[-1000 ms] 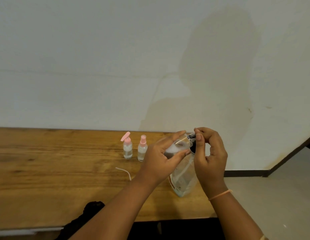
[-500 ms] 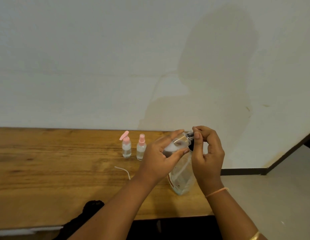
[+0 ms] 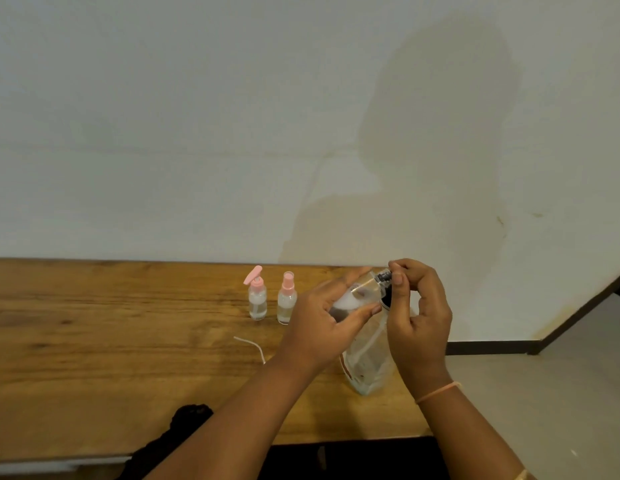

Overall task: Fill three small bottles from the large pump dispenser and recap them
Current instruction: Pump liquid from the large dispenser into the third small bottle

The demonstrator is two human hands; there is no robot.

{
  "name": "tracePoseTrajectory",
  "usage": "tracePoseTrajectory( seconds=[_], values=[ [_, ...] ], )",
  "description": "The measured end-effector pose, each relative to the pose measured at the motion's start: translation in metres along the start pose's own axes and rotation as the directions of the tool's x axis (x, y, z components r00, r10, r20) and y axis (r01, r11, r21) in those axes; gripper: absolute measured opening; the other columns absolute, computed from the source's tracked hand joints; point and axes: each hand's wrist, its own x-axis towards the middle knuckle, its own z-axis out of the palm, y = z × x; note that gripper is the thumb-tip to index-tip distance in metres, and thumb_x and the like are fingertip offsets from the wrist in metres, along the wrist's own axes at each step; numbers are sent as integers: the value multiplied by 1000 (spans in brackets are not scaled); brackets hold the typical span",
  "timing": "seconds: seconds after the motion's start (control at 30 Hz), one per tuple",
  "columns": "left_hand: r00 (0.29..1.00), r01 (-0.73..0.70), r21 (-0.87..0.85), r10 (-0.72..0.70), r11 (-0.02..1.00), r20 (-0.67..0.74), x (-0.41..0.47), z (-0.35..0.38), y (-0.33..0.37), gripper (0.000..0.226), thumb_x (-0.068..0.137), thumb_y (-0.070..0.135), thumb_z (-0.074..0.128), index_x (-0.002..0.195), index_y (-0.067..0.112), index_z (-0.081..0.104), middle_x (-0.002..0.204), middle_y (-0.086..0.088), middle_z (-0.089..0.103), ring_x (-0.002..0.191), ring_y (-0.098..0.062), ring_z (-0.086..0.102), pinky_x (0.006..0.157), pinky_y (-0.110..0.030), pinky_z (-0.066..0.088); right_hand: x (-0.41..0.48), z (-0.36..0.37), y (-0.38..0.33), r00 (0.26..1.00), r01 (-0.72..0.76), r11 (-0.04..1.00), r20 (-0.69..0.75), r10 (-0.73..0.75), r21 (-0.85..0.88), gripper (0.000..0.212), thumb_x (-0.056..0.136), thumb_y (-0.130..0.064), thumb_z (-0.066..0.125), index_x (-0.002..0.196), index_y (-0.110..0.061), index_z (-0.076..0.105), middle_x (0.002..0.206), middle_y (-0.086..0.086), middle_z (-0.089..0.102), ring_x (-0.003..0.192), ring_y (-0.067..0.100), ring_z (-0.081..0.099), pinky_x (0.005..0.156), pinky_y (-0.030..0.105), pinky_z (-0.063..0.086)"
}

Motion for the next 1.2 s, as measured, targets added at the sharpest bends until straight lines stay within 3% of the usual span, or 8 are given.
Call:
tracePoseTrajectory(
  seconds=[0.17,0.33,0.63,0.73,0.9,1.07,1.2],
  values=[
    [1000,11,9,-10,1000,-17,1,1,-2,54,80,20,73,117,50,48,110,15,63,101,8,59,78,-7,48,0,2,0,1000,-16,1000,-6,16,19,11,95,-25,45,96,-24,55,93,-9,59,88,16,59,72,42,53],
    [999,-42,-4,42,999,-34,6,0,1,51,80,19,73,118,44,50,114,17,62,108,5,57,86,-5,42,9,2,-9,1000,11,1000,-28,-11,-2,11,94,-25,44,98,-26,55,97,-17,58,90,13,59,74,35,53],
    [1000,12,4,-12,1000,-16,2,2,-5,55,80,19,72,116,51,46,109,19,60,99,11,57,76,-5,46,-1,4,0,1000,4,1000,-11,-5,-19,10,95,-24,44,97,-27,53,97,-20,54,88,16,57,73,42,52],
    [1000,-7,-21,6,1000,-25,4,2,-2,52,80,19,73,117,47,50,112,17,61,104,8,58,79,-6,46,3,2,-5,1000,0,1000,-29,1,11,12,95,-24,45,97,-33,53,97,-16,57,89,16,58,74,42,53],
    [998,-51,-21,51,998,-30,8,1,3,51,80,20,73,118,45,50,114,18,61,108,5,57,84,-8,47,10,1,-9,1000,12,1000,-26,-12,2,11,96,-24,45,100,-25,55,98,-10,59,92,16,59,76,43,54],
    [999,-31,-5,31,1000,-26,4,6,-5,54,81,19,73,121,44,49,109,15,63,102,2,60,81,-11,49,4,-2,2,1000,31,999,-3,-31,-18,11,96,-23,44,99,-24,54,99,-18,55,93,3,55,77,36,52],
    [999,-21,-12,21,1000,-26,3,5,-5,53,80,18,73,118,46,49,110,17,61,103,8,58,79,-6,47,1,0,1,1000,5,1000,-9,-5,5,12,96,-23,44,99,-29,54,99,-16,56,94,4,56,78,34,52]
  ],
)
